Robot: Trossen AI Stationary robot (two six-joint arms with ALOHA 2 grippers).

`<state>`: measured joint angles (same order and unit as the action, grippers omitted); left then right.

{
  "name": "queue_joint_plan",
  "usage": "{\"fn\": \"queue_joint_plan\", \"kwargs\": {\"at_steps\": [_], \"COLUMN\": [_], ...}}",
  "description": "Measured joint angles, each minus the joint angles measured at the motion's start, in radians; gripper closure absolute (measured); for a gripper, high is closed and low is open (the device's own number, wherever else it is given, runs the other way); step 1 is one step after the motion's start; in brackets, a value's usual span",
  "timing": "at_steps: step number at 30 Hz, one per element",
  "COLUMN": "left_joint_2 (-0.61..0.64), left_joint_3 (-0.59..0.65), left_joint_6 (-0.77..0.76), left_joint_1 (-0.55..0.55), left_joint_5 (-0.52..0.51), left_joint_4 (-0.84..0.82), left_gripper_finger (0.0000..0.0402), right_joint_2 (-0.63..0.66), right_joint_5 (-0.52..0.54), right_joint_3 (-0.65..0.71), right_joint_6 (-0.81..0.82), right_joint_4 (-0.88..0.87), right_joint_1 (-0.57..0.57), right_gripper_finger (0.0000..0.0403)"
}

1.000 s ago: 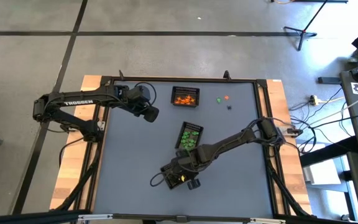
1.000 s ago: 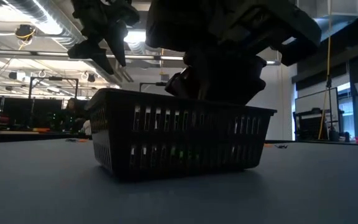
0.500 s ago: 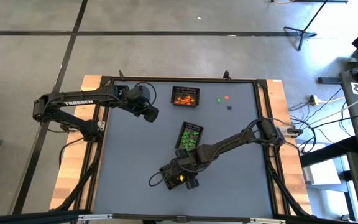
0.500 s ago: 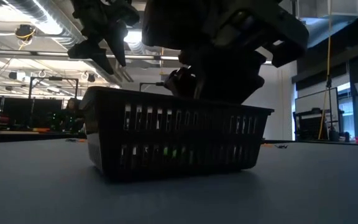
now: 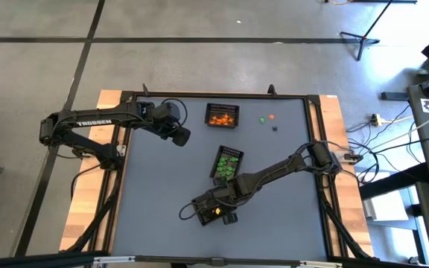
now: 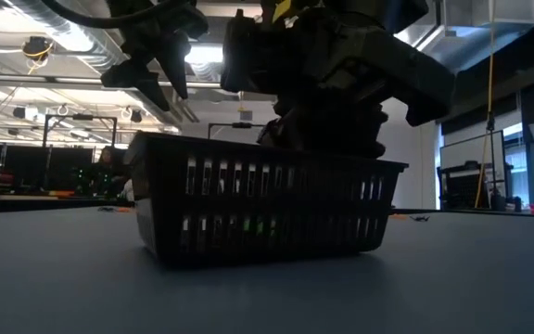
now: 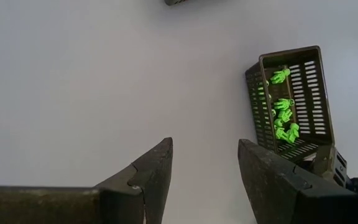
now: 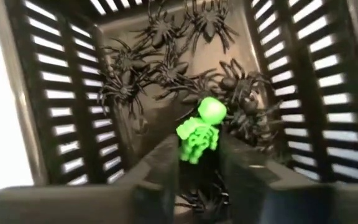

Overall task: Sort Halloween decoration
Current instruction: Put the green skeleton toy into the center black bin

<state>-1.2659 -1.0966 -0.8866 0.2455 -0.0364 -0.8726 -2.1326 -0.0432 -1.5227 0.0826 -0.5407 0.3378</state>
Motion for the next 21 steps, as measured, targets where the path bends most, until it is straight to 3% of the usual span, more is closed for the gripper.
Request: {"fn": "queue_joint_plan", "kwargs": {"at_steps": [5,7,21], "left_joint_2": [0.000,0.000,0.000], "left_joint_3": [0.000,0.000,0.000], "left_joint_6": [0.000,0.000,0.000], "left_joint_1": [0.000,0.000,0.000], "left_joint_5": [0.000,0.000,0.000], "left_joint_4": [0.000,0.000,0.000], "left_gripper_finger": [0.0226,0.0226,0.0226], "right_joint_2": [0.000,0.000,0.000], "right_joint_5": [0.000,0.000,-0.002], "right_joint_3": [-0.014,-0.026,-0.138], "right_joint_6": [0.001,0.001,-0.017], "right_joint_4": [-0.021,-0.023,-0.119], "right_joint_1": [0.000,0.001,0.002], "right_gripper_finger": [0.0375,0.0393,0.0397]}}
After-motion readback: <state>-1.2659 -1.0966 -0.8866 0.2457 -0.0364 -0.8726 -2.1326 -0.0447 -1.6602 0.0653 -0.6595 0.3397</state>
